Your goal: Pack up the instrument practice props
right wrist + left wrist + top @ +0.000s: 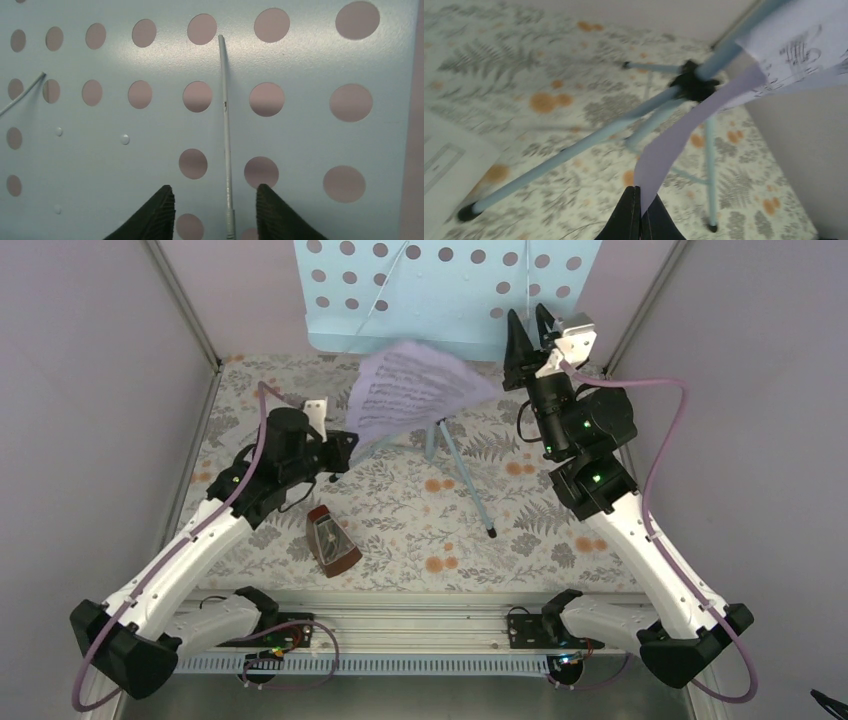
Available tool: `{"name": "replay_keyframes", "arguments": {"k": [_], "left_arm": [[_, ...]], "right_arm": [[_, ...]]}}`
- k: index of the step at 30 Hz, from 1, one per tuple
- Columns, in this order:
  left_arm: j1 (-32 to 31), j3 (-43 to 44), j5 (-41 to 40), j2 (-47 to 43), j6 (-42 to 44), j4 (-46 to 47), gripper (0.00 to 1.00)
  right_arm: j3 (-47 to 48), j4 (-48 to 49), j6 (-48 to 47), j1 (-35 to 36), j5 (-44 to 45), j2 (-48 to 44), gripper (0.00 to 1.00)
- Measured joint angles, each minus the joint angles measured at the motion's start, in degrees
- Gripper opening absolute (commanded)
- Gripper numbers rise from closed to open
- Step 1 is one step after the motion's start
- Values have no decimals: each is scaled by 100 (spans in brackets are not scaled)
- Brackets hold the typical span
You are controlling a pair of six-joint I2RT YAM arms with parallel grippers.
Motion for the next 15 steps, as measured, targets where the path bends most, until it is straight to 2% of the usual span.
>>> {"name": "replay_keyframes", "arguments": {"k": [1,3,5,15], "left_arm": [[205,-175,101,-46,-2,11,2],[612,-479,302,-79,-4,2,2],[1032,-715,562,-66,0,33,2],[3303,-1679,1989,380,76,435,2]], "right_arm": [[0,-7,42,0,-2,0,58],[-24,11,28,0,0,-9,84],[-70,17,44,0,0,-33,99],[-365,48,52,0,55,-356,100]]}}
